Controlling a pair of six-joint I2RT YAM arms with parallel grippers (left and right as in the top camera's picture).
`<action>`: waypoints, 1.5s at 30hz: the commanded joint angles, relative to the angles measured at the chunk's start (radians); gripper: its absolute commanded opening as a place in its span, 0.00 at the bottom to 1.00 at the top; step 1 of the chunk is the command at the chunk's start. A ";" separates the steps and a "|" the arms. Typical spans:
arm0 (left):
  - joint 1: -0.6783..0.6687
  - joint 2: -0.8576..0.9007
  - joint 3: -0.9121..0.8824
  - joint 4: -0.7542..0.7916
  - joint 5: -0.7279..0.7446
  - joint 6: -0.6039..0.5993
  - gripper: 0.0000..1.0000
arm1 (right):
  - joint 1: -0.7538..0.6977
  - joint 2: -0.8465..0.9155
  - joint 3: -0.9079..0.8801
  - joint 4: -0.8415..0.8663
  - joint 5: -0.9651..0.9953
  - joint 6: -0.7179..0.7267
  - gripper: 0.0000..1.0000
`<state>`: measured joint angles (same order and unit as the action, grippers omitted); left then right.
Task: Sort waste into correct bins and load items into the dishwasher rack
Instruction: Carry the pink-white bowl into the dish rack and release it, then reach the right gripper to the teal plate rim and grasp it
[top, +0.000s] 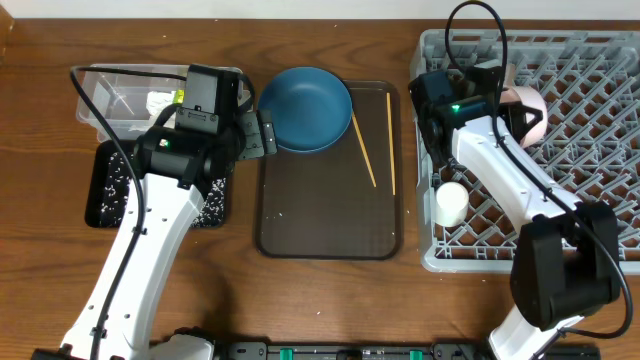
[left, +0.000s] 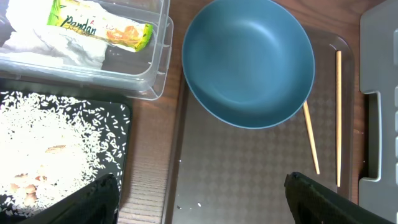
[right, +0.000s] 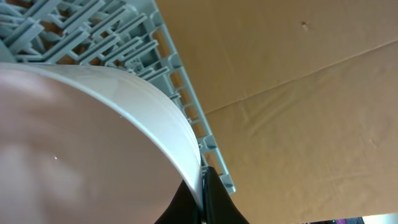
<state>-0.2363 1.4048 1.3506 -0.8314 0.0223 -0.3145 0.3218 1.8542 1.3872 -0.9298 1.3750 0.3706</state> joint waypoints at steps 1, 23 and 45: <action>0.005 0.007 0.008 -0.002 -0.008 0.002 0.88 | 0.006 0.021 0.002 0.002 -0.022 0.018 0.01; 0.005 0.007 0.008 -0.002 -0.008 0.002 0.88 | -0.002 0.046 0.001 0.005 -0.200 0.017 0.01; 0.005 0.007 0.008 -0.002 -0.008 0.002 0.88 | 0.143 -0.021 0.005 0.023 -0.291 0.017 0.72</action>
<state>-0.2363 1.4048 1.3506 -0.8314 0.0223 -0.3149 0.4591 1.8854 1.3869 -0.9169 1.1080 0.3752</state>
